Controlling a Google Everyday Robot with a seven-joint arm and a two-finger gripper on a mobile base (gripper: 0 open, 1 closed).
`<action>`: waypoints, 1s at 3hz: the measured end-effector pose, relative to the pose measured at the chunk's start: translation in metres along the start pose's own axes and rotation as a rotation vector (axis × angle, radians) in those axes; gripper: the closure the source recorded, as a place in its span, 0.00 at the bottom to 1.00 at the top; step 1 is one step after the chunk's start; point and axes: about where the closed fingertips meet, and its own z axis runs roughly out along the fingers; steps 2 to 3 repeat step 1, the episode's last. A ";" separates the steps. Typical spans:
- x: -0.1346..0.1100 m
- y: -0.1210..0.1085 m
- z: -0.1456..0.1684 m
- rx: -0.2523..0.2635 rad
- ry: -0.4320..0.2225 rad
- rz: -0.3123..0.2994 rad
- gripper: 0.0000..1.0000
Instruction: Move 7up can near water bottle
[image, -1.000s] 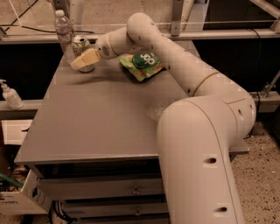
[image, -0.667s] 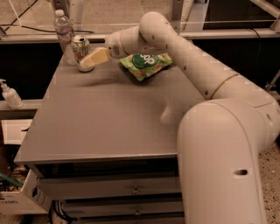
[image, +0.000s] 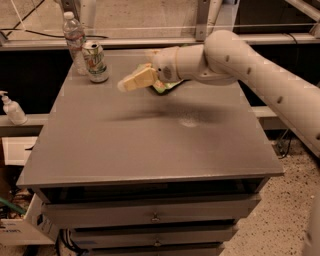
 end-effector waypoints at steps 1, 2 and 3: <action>0.023 0.053 -0.032 -0.056 -0.083 0.033 0.00; 0.023 0.053 -0.032 -0.056 -0.083 0.033 0.00; 0.023 0.053 -0.032 -0.056 -0.083 0.033 0.00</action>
Offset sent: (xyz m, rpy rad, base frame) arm 0.0000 0.0000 0.0000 0.0000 0.0000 0.0000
